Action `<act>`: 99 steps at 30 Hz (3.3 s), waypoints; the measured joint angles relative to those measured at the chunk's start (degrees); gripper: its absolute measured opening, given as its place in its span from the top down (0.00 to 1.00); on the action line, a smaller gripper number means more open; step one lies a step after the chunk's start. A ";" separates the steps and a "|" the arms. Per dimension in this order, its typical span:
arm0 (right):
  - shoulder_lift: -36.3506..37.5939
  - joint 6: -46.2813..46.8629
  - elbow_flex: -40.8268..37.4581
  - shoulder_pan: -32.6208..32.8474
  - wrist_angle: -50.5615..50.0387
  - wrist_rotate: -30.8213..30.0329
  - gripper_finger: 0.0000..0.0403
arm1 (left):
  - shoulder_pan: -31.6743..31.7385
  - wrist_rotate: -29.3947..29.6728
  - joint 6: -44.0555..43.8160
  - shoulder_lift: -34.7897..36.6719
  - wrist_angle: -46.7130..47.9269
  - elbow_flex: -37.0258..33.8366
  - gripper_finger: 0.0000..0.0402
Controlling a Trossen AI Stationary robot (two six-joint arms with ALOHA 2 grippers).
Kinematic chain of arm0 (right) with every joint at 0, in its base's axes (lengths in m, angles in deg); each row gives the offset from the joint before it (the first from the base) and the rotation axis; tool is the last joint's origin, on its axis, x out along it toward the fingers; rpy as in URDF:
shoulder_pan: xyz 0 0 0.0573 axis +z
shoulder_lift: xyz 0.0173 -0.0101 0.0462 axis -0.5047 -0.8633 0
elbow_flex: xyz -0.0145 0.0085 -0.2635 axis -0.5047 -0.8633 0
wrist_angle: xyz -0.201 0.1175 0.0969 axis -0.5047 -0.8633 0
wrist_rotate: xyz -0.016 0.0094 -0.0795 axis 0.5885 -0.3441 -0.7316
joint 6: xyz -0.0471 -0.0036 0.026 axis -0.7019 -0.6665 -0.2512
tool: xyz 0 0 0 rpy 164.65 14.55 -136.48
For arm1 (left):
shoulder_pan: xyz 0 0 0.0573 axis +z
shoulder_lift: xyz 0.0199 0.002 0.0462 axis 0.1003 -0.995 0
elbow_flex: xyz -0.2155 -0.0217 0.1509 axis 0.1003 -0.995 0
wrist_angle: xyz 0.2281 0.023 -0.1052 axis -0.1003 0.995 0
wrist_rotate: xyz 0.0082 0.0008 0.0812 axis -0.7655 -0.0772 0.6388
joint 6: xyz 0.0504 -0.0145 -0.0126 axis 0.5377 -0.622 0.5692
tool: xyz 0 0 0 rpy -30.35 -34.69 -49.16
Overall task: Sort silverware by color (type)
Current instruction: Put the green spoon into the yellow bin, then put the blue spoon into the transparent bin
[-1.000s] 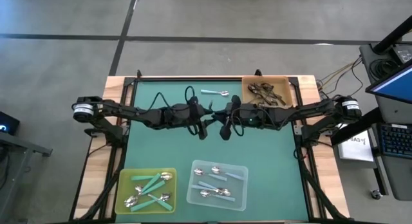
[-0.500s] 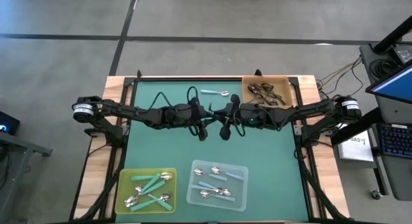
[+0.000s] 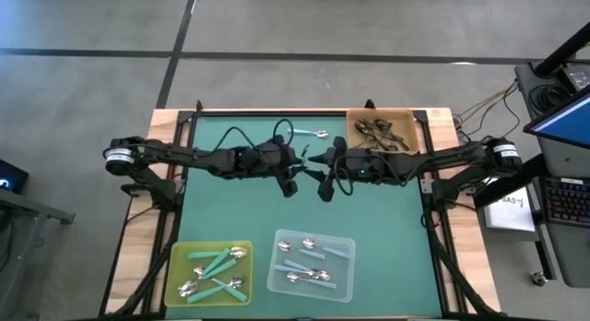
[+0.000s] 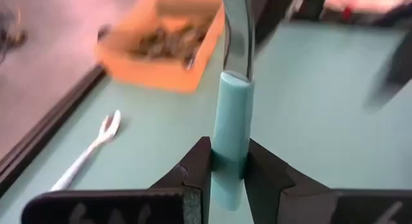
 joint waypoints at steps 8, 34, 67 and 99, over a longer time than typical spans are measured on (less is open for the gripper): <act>10.63 7.60 -0.04 -0.04 -20.99 -0.59 0.46 | -2.34 -4.45 -4.93 3.26 30.11 2.81 0.88; -8.44 10.45 -0.56 -0.17 -23.13 -0.90 0.51 | -55.21 -11.62 -65.44 18.90 56.90 2.74 0.77; -40.50 -11.44 43.87 -31.05 -54.25 20.03 0.51 | -46.47 11.13 -40.63 18.64 65.03 2.70 0.71; -63.59 -21.99 75.63 -36.21 -71.98 19.95 0.68 | -45.86 17.11 -36.44 19.08 68.31 2.70 0.71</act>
